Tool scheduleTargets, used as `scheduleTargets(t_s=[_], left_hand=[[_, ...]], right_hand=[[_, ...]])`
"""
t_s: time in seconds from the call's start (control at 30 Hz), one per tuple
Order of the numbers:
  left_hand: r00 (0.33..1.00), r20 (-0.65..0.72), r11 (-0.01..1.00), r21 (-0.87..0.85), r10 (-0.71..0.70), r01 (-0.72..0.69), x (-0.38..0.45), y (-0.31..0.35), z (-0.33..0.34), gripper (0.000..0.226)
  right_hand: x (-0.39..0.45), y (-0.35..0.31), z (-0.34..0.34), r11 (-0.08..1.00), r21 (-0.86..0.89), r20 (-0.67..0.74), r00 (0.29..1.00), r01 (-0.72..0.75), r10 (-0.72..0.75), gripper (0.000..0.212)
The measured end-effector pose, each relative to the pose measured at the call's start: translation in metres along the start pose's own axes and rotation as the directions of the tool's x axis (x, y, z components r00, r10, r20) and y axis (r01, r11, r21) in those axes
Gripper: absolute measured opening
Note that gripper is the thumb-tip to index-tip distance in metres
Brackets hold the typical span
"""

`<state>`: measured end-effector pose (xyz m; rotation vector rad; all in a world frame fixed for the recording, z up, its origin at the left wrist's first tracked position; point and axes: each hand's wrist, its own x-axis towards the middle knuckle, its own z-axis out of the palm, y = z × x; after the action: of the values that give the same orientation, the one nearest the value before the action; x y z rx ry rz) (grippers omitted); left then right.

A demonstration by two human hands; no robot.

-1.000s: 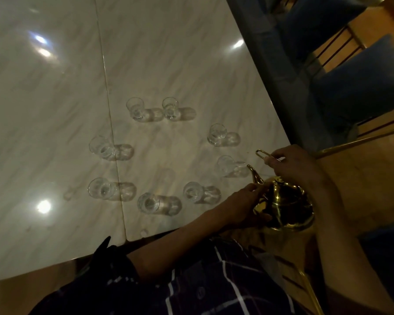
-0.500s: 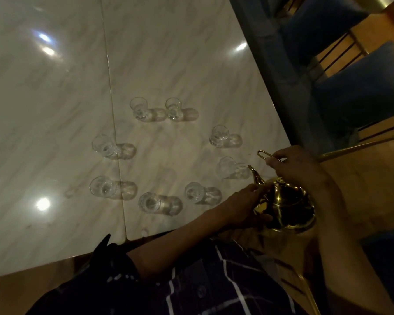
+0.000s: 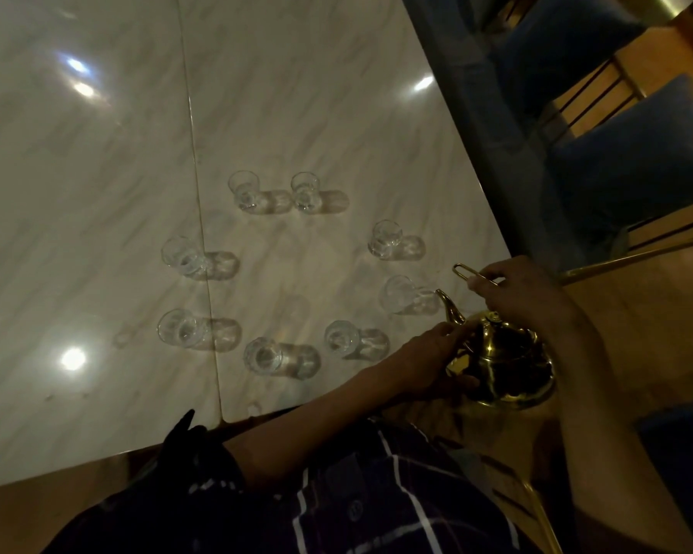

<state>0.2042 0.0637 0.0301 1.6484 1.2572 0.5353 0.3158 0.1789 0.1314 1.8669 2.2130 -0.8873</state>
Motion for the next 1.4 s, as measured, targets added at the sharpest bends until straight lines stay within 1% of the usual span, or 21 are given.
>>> scheduleTargets(t_s=[0.23, 0.4, 0.53, 1.03, 1.4], left_hand=[[1.000, -0.007, 1.000, 0.004, 0.010, -0.010, 0.001, -0.001, 0.001, 0.090], [1.000, -0.014, 1.000, -0.003, 0.013, -0.013, 0.000, 0.000, 0.000, 0.088], [1.000, -0.017, 1.000, -0.009, 0.020, -0.020, 0.000, -0.001, 0.000, 0.087], [0.999, -0.032, 1.000, -0.019, -0.013, 0.012, 0.004, -0.004, 0.000, 0.088], [0.999, -0.040, 1.000, -0.015, -0.021, 0.020, 0.006, -0.005, -0.002, 0.087]], right_hand=[[0.001, 0.002, 0.001, 1.000, 0.011, -0.013, 1.000, -0.005, 0.005, 0.036], [0.001, 0.001, 0.000, 1.000, 0.006, -0.024, 1.000, -0.010, 0.010, 0.034], [0.002, 0.003, 0.000, 1.000, 0.001, -0.025, 1.000, -0.009, 0.009, 0.036], [0.009, 0.001, 0.000, 1.000, 0.000, 0.002, 1.000, 0.005, -0.005, 0.035], [0.016, 0.001, -0.001, 1.000, -0.002, -0.007, 1.000, 0.013, -0.013, 0.039]])
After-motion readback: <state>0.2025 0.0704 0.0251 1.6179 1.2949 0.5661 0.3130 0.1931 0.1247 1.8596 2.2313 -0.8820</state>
